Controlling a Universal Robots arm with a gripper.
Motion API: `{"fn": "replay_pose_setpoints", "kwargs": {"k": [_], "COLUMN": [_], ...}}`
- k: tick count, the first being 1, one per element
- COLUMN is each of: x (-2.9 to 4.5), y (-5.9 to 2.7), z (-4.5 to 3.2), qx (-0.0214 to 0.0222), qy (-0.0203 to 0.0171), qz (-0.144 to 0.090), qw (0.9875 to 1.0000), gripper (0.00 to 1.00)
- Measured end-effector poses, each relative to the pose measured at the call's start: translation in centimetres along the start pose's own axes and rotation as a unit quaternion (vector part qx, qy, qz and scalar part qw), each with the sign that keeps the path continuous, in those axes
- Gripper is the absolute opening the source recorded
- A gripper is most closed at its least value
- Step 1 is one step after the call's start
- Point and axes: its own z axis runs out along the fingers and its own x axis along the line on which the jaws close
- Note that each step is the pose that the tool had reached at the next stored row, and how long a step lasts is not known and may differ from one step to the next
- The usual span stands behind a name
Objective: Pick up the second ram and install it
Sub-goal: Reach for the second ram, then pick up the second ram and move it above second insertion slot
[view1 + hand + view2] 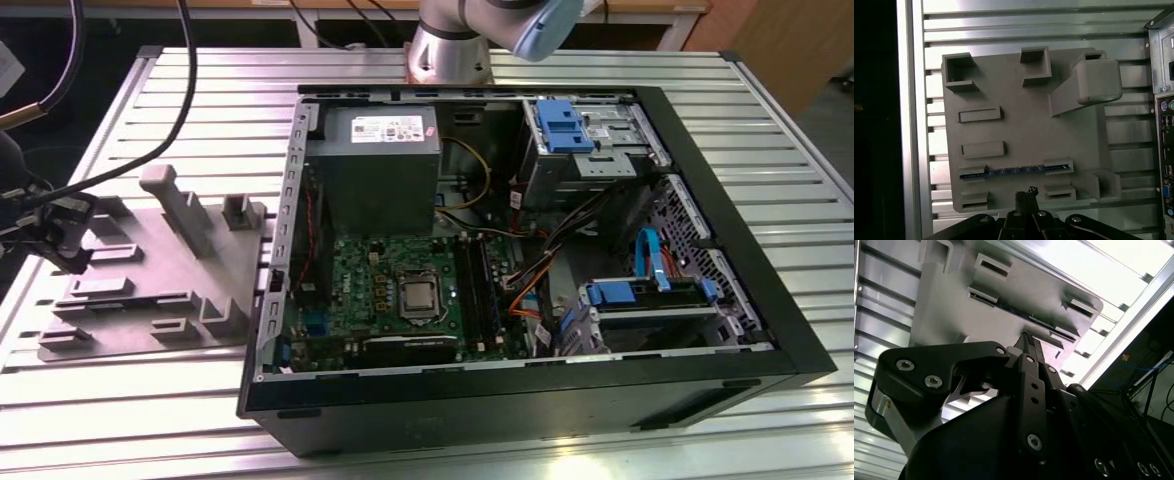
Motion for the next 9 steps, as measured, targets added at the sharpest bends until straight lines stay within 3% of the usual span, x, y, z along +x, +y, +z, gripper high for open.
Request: {"fn": "replay_pose_setpoints", "kwargs": {"k": [9], "x": [0.01], "y": [0.0], "z": [0.01], "qx": [-0.001], "qy": [0.0001], "qz": [0.0], "qw": [1.0], "gripper": [0.1]}}
